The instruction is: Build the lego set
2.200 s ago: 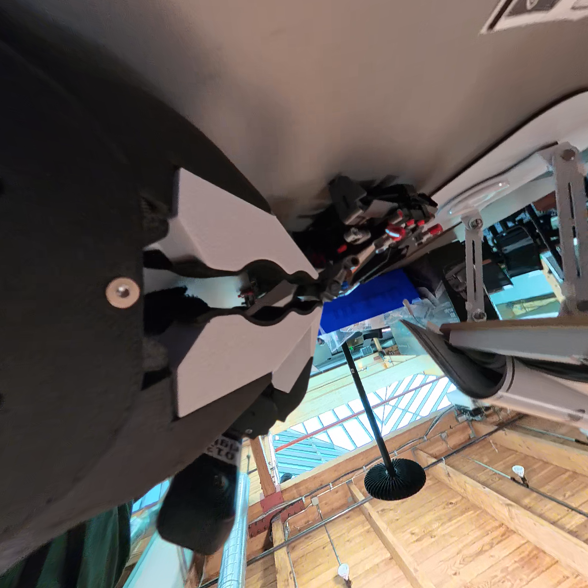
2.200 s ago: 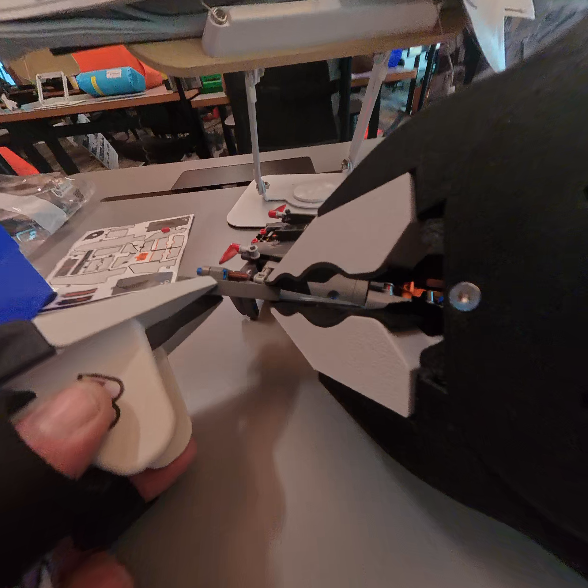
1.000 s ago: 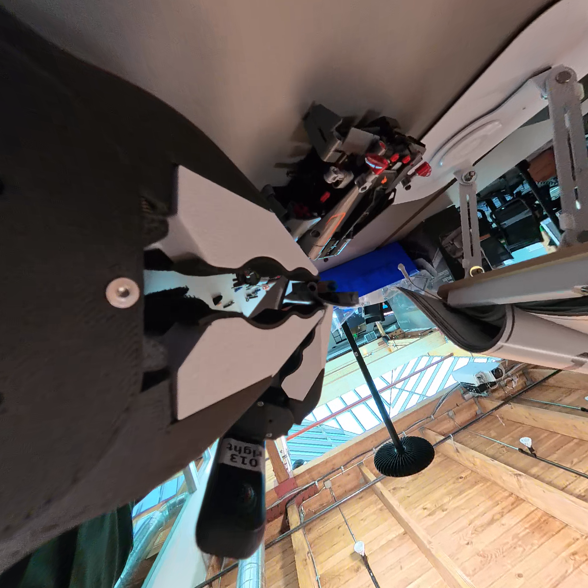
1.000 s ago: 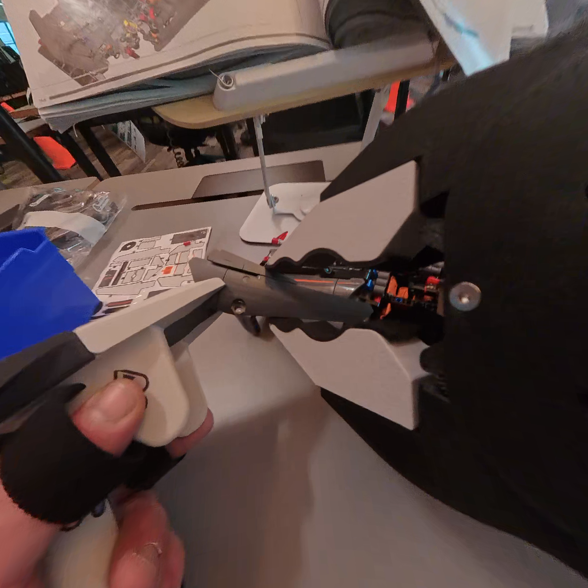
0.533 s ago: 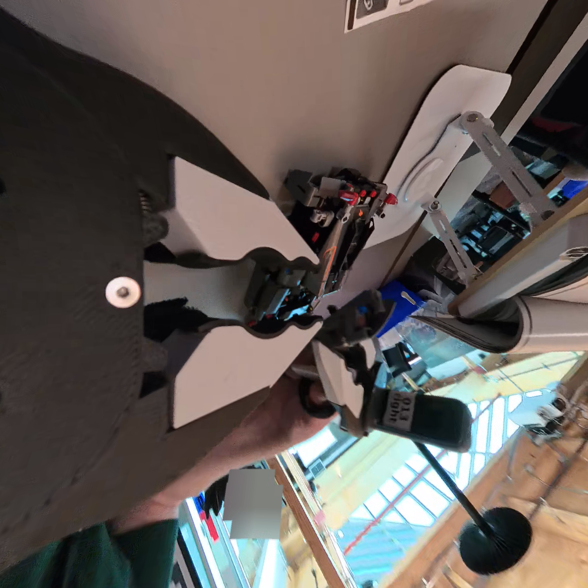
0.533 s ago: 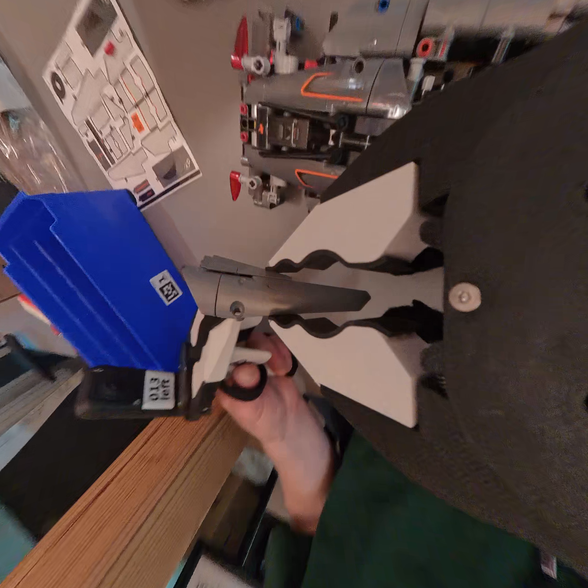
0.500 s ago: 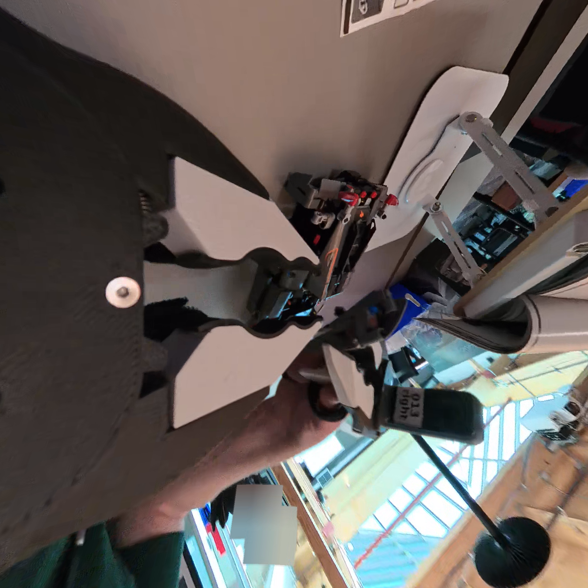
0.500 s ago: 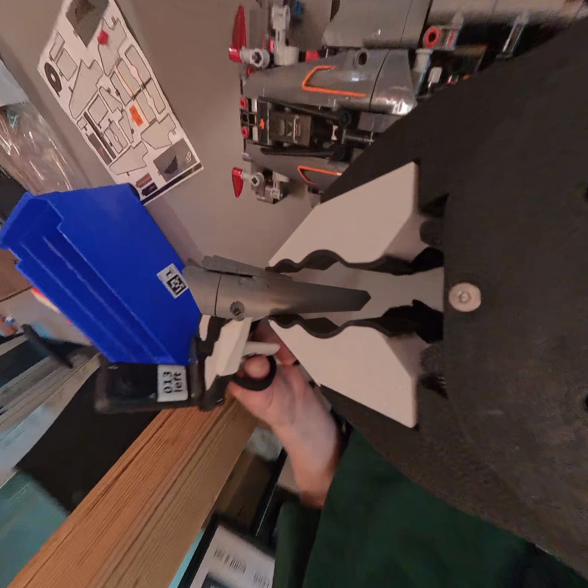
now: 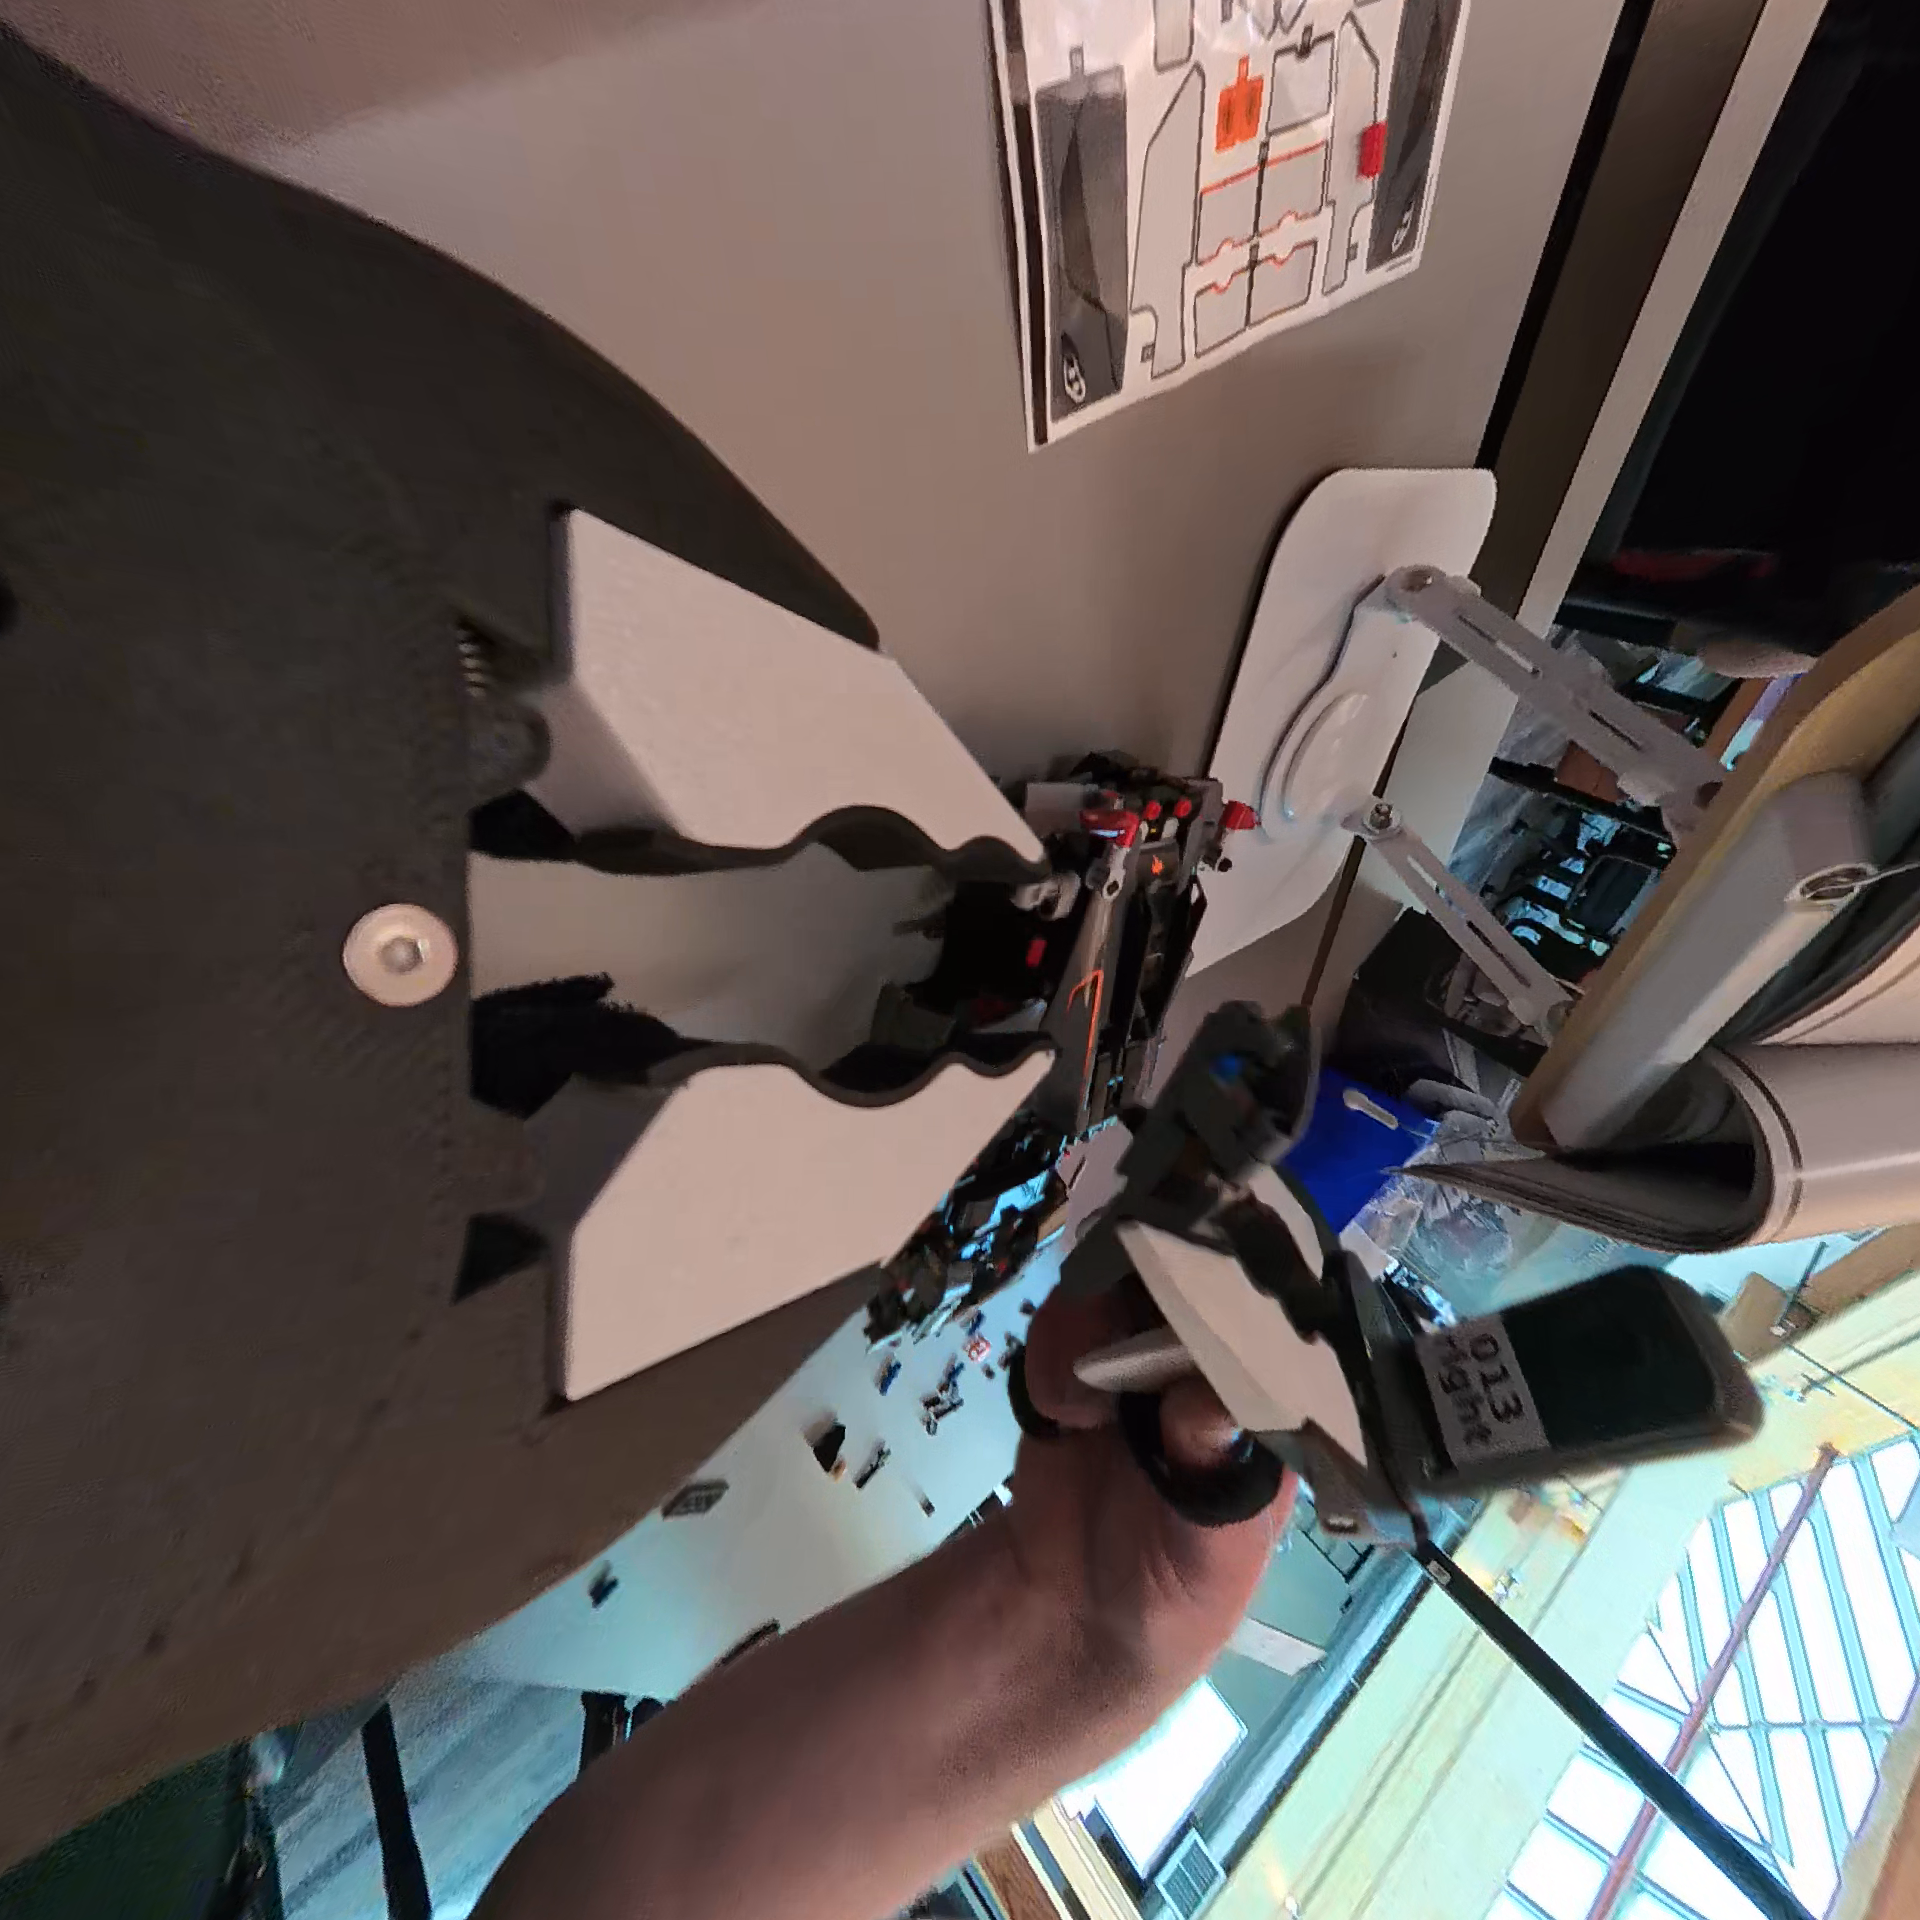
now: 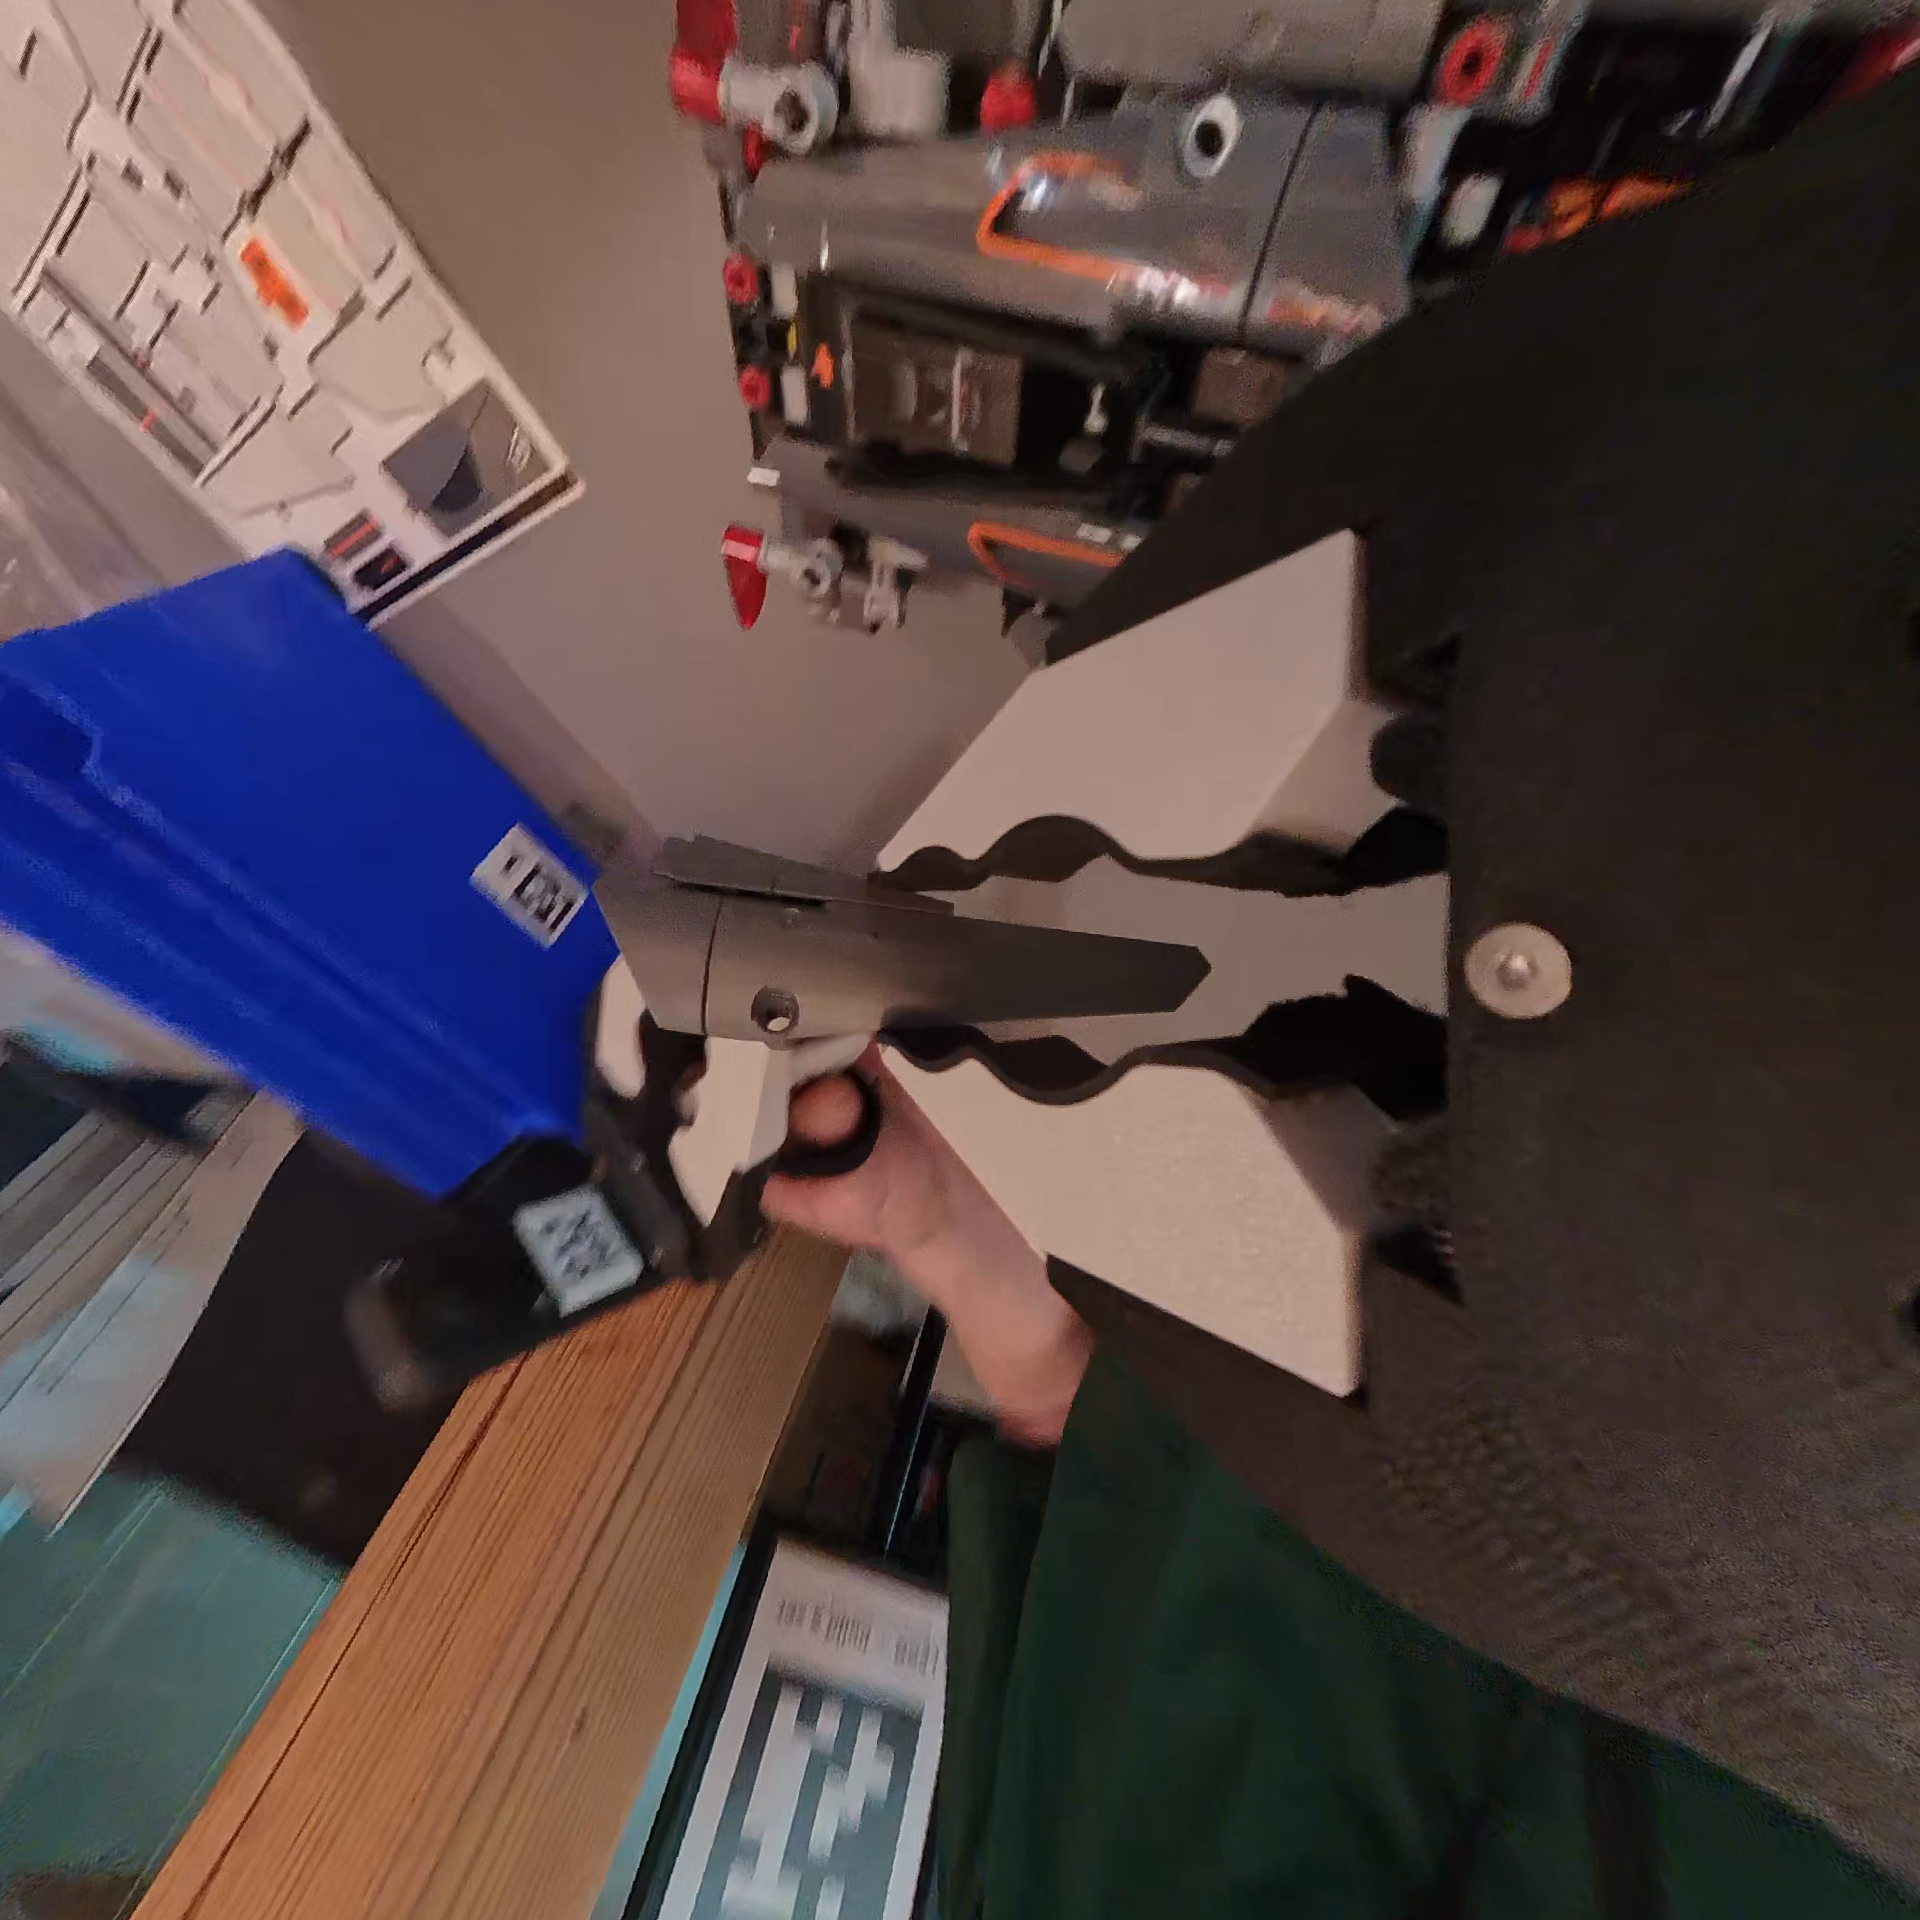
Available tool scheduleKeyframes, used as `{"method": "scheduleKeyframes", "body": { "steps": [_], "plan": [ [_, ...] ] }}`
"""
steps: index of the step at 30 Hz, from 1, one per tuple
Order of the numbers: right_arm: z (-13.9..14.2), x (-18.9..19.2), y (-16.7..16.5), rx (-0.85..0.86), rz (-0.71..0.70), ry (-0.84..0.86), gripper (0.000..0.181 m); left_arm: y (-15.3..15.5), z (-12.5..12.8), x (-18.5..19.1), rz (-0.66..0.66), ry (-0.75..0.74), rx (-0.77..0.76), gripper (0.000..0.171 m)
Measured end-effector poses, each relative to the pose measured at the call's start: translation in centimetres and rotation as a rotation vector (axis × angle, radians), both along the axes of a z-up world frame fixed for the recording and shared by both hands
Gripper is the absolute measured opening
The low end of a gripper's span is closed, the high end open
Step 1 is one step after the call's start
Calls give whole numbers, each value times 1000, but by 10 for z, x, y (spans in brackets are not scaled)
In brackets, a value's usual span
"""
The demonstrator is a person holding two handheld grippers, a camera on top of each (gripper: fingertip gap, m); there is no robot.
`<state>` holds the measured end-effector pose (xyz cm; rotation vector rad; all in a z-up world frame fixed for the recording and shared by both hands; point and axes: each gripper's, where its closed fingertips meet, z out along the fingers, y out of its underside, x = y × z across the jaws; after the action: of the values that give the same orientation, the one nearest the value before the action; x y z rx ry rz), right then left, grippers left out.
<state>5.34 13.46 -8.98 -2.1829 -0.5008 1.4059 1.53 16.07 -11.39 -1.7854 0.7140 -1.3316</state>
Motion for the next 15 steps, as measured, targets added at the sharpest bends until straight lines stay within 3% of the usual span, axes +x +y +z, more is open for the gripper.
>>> {"method": "scheduleKeyframes", "body": {
  "steps": [4, 15],
  "plan": [
    [-35, 13, 0, 86, 25, -428, 23, 7, -7, -2, 1, 55, 14, 26],
    [-66, 15, 12, 205, 71, -907, 24, 15, -24, 9, -49, 118, 1, 30]
  ]
}}
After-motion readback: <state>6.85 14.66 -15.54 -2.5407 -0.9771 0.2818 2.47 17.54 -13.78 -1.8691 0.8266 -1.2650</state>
